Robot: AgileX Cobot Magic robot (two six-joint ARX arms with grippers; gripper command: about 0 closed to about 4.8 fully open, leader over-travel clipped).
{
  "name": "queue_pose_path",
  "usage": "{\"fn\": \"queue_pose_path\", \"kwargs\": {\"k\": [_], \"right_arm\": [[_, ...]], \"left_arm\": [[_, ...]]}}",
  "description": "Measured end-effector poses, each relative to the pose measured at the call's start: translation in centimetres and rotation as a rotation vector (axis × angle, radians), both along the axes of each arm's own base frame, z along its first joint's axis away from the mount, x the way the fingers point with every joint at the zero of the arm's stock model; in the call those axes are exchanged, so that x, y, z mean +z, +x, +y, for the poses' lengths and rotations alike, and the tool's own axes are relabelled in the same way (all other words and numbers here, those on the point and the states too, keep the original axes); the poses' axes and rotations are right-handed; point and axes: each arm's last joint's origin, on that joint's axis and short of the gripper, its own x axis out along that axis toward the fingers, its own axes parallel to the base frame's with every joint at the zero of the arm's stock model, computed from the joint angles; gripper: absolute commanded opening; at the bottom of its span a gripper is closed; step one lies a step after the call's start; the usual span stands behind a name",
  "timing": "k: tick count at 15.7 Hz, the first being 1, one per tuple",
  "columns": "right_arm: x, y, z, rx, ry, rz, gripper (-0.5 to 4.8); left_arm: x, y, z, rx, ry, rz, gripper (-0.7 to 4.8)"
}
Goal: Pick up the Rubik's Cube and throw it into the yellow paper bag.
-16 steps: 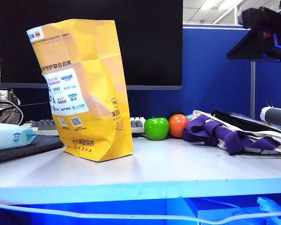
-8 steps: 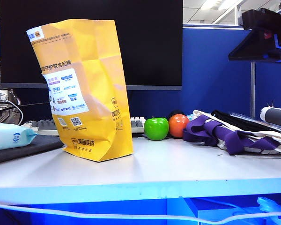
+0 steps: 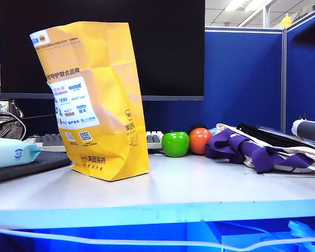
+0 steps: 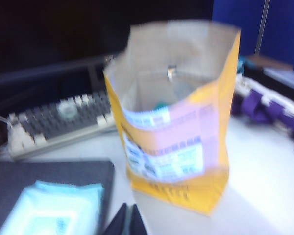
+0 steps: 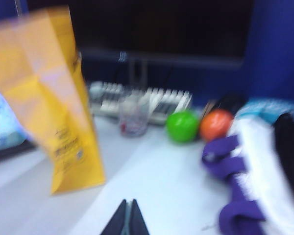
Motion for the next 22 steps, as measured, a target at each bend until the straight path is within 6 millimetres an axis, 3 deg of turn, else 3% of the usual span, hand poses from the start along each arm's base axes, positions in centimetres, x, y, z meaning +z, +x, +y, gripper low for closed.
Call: {"fn": "queue_pose_path", "kwargs": {"k": [5,9,13,15,17,22], "right_arm": [[0.2,-1.3,-2.7,-0.193,0.022,-0.053,0.00],[0.2,-1.3,-3.7,-0.311,0.027,-0.075,0.00],[-3.0,-0.5,-3.6,-0.309,-0.009,0.027,0.00],[-3.6,-0.5,-3.6,-0.308,-0.026,0.076,0.00],[-4.8,-0.5,-3.6,-0.307,-0.068,0.194,0.00],[-5.3,-0.6,-3.6,-0.306,-0.085,0.244,0.00]], "left_arm": [[-0.7,-0.9,2.5,0.235,-0.011,-0.062,-0.05],[-2.9,-1.6,2.7,0.258,-0.014,-0.090,-0.05],[-6.0,-1.2,2.7,0.261,-0.008,-0.036,-0.05],[-6.7,-0.9,2.7,0.260,-0.006,-0.017,-0.05],[-8.7,-0.4,2.7,0.260,0.001,0.045,-0.05],[-11.6,0.1,2.8,0.260,0.010,0.139,-0.05]]}}
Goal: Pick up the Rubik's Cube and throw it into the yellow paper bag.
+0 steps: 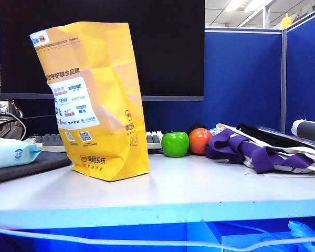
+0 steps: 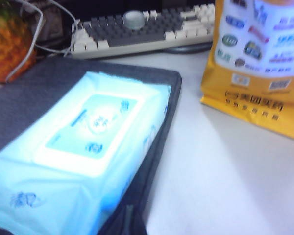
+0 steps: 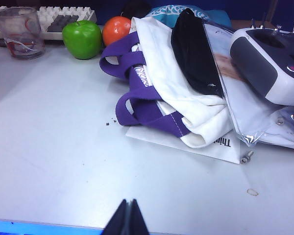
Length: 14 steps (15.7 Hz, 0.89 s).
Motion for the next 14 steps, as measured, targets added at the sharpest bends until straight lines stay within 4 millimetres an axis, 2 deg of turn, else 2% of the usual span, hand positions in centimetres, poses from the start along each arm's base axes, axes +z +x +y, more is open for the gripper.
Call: {"fn": "queue_pose_path", "kwargs": {"k": [5,14], "right_arm": [[0.00,0.00,0.00,0.000,0.000,0.000,0.00],[0.00,0.00,0.00,0.000,0.000,0.000,0.00]], "left_arm": [[-0.35,0.37,0.00,-0.002,0.001,-0.063,-0.05],[-0.36,0.37,-0.01,-0.005,0.001,-0.063,-0.05]]}}
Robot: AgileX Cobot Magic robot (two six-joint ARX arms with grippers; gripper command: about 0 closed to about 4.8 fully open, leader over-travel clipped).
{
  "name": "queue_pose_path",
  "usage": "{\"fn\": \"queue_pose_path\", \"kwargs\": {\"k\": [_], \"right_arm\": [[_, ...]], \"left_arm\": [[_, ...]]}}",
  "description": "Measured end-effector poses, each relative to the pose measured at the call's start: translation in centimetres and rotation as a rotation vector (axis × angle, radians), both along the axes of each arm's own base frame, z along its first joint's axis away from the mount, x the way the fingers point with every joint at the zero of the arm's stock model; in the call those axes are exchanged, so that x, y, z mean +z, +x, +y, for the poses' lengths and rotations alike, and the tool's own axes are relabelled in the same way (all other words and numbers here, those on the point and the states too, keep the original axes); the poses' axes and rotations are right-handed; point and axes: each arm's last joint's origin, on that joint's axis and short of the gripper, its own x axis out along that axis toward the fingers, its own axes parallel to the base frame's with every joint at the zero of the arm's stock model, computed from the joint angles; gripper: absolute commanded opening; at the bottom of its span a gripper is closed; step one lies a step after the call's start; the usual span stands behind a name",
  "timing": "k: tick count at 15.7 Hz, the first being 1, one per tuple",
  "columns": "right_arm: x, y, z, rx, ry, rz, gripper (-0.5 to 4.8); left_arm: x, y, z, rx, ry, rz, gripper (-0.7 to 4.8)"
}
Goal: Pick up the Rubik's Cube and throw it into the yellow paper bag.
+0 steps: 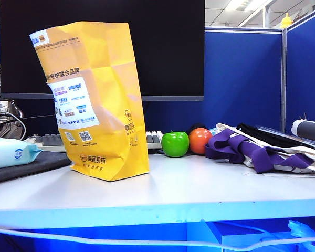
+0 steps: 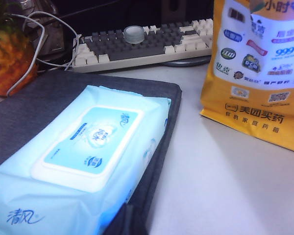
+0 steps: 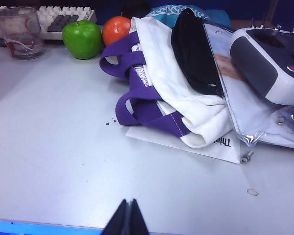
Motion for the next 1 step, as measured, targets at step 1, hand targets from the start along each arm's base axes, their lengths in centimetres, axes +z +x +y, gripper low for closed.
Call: {"fn": "queue_pose_path", "kwargs": {"k": [1], "right_arm": [[0.00,0.00,0.00,0.000,0.000,0.000,0.00]], "left_arm": [[0.00,0.00,0.00,0.000,0.000,0.000,-0.05]]}}
